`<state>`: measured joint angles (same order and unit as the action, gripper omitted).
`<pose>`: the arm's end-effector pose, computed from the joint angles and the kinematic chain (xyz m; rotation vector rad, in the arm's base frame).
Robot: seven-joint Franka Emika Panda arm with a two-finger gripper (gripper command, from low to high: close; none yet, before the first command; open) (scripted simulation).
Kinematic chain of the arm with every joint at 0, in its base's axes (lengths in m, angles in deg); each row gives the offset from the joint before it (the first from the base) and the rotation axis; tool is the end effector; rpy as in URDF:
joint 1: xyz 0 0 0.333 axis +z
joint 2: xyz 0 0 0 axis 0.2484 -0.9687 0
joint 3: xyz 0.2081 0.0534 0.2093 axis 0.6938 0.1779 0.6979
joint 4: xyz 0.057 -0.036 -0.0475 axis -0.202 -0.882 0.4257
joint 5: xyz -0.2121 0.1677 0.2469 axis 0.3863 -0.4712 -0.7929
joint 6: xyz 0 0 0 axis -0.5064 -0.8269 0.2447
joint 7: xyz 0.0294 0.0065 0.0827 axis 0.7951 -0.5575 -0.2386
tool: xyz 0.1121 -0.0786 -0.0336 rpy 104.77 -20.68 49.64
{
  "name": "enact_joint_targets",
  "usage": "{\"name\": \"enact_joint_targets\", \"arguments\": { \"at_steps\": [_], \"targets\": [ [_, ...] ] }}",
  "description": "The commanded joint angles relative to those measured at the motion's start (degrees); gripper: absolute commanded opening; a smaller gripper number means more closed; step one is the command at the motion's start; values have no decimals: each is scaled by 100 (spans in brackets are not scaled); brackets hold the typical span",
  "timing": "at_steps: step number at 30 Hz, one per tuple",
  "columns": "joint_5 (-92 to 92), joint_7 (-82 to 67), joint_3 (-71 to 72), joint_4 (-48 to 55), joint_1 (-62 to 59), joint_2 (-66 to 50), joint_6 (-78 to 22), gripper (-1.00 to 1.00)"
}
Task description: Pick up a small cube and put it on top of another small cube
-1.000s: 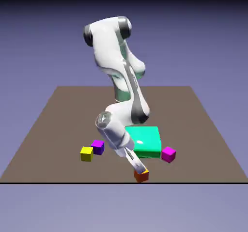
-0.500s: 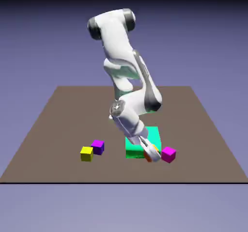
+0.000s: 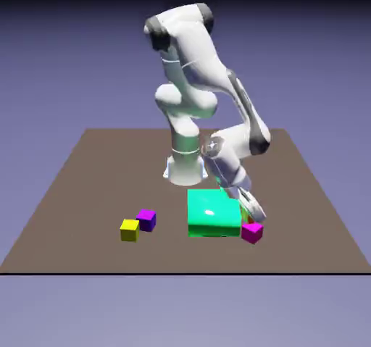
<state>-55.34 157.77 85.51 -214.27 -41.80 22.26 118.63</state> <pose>0.3902 0.1788 0.1425 -1.5198 2.5040 0.7400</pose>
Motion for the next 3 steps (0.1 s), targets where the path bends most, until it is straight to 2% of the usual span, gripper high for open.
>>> {"name": "enact_joint_targets", "arguments": {
  "at_steps": [1,2,3],
  "targets": [
    [2,0,-3,0,4,-5,0,-100],
    [2,0,-3,0,4,-5,0,100],
    [2,0,-3,0,4,-5,0,100]
  ]
}}
